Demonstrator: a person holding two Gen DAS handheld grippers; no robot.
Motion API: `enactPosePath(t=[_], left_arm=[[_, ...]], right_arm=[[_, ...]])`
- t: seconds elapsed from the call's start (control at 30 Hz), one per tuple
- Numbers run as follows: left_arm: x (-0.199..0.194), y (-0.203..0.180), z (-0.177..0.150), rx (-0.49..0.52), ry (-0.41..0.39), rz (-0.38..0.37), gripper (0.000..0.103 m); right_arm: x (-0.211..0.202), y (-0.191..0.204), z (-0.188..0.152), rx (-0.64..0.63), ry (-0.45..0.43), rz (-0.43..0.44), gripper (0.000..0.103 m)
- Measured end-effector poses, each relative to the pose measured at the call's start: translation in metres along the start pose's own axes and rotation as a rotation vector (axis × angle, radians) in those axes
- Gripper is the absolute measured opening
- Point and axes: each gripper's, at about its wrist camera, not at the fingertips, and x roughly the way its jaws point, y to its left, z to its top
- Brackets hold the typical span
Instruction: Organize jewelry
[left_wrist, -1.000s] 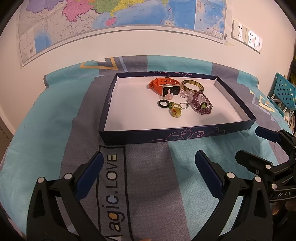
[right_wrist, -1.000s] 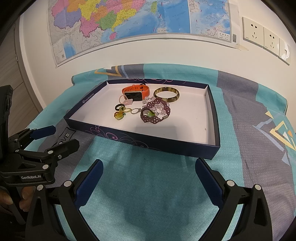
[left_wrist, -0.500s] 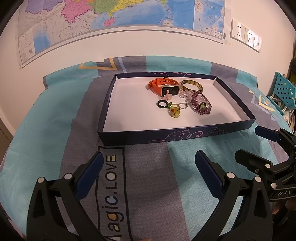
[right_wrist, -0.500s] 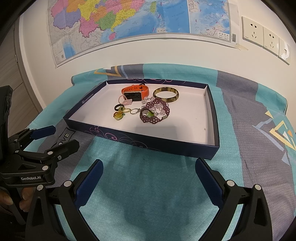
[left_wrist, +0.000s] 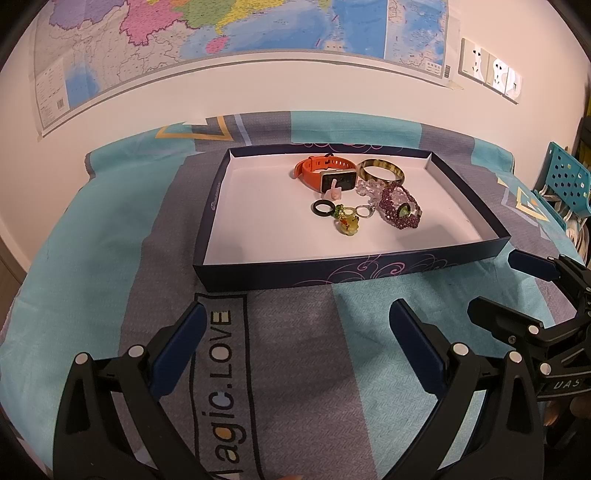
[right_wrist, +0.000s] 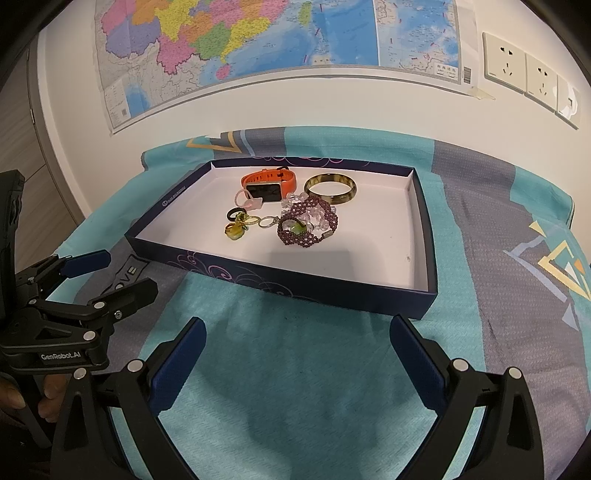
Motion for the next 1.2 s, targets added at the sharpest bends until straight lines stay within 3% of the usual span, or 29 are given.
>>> enactPosePath(t=[1.2], left_arm=[[0.0015, -0.0027, -0.0013, 0.003, -0.003, -0.009, 0.097]], right_arm=[[0.0009, 0.0000, -0.0010, 0.003, 0.003, -0.002, 0.096]])
